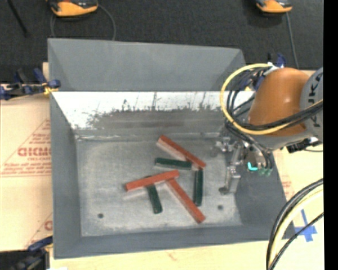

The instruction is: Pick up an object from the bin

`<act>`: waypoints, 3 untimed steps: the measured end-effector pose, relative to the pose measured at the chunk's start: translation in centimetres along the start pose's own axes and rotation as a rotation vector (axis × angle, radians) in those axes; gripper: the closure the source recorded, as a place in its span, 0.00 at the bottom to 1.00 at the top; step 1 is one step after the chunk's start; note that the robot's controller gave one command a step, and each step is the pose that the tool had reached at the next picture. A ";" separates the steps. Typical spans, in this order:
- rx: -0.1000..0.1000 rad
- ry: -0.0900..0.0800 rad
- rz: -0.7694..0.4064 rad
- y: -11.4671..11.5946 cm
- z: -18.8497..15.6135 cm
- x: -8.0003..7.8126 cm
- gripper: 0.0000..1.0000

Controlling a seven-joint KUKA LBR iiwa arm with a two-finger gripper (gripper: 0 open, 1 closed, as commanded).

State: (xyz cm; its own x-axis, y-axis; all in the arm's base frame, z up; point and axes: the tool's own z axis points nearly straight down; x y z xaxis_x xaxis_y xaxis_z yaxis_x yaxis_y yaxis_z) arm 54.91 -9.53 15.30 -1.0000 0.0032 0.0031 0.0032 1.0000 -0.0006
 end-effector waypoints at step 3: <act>-0.001 -0.016 -0.320 10.6 8.2 -7.8 0.00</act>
Offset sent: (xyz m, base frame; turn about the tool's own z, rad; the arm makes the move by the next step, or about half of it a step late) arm 0.0138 0.0493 0.1108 -0.3070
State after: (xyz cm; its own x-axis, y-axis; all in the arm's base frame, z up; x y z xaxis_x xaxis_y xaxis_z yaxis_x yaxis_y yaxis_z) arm 62.73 1.08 7.06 -0.9501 -0.3116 -0.0128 -0.3116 0.9502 -0.0014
